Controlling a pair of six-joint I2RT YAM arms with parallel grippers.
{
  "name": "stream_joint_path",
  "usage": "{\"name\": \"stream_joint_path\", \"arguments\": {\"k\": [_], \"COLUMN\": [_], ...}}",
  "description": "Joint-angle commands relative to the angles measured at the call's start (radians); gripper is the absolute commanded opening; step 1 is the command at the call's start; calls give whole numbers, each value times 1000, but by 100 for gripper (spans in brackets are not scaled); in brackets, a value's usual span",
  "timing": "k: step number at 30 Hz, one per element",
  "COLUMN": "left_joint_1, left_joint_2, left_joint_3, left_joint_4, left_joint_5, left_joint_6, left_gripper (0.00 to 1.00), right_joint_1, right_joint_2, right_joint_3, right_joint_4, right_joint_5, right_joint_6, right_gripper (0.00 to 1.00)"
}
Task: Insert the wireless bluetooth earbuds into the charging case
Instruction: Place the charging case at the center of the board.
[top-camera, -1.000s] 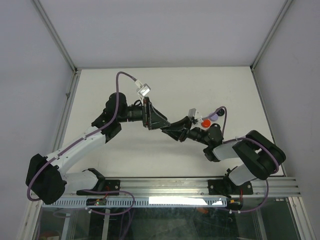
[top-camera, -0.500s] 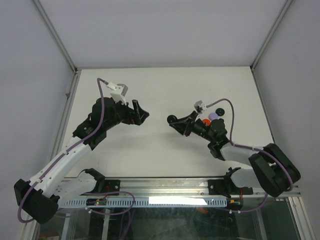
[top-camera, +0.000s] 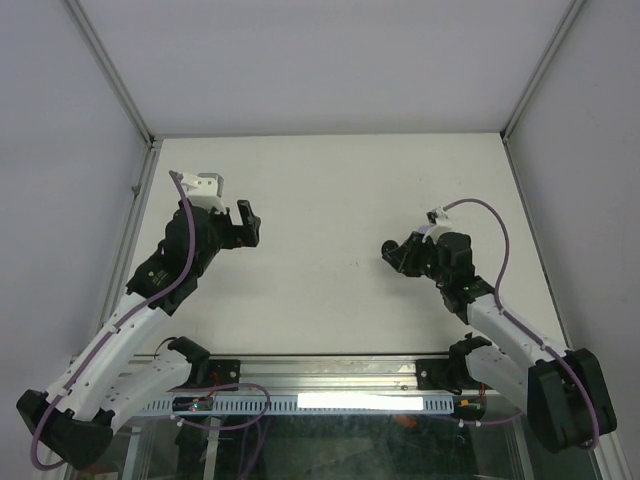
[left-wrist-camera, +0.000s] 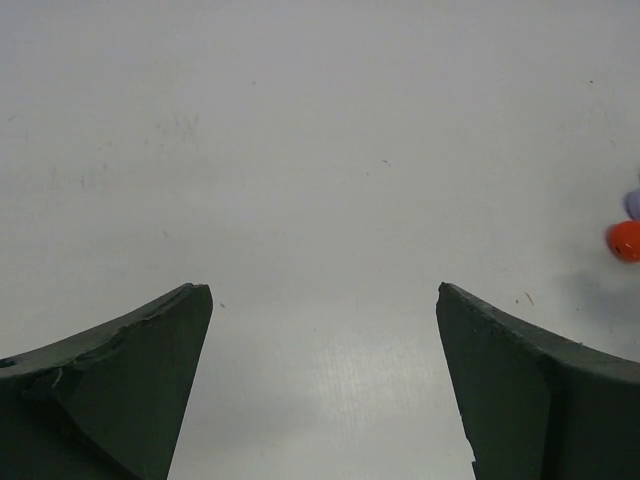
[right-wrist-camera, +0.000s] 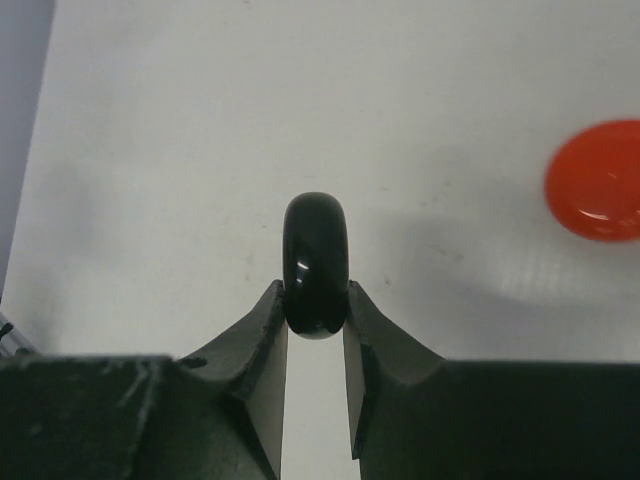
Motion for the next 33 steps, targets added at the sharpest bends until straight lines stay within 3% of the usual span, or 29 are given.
{"name": "stream_joint_path", "arguments": {"k": [1, 10, 22, 29, 33], "left_joint_1": [38, 96, 216, 280, 306], "left_joint_2": [-40, -49, -39, -49, -59], "left_joint_3": [-19, -27, -35, -39, -44], "left_joint_4": [9, 7, 10, 15, 19], "left_joint_5": [-47, 14, 145, 211, 243], "left_joint_6": [29, 26, 5, -3, -5], "left_gripper": [99, 99, 99, 99, 99], "right_joint_1": [-100, -307, -329, -329, -333], "right_joint_2": [-19, 7, 236, 403, 463], "right_joint_3": [3, -56, 9, 112, 175], "right_joint_4": [-164, -176, 13, 62, -25], "right_joint_5": [36, 139, 111, 43, 40], "right_joint_6": [73, 178, 233, 241, 214], "right_gripper": [0, 0, 3, 24, 39]}}
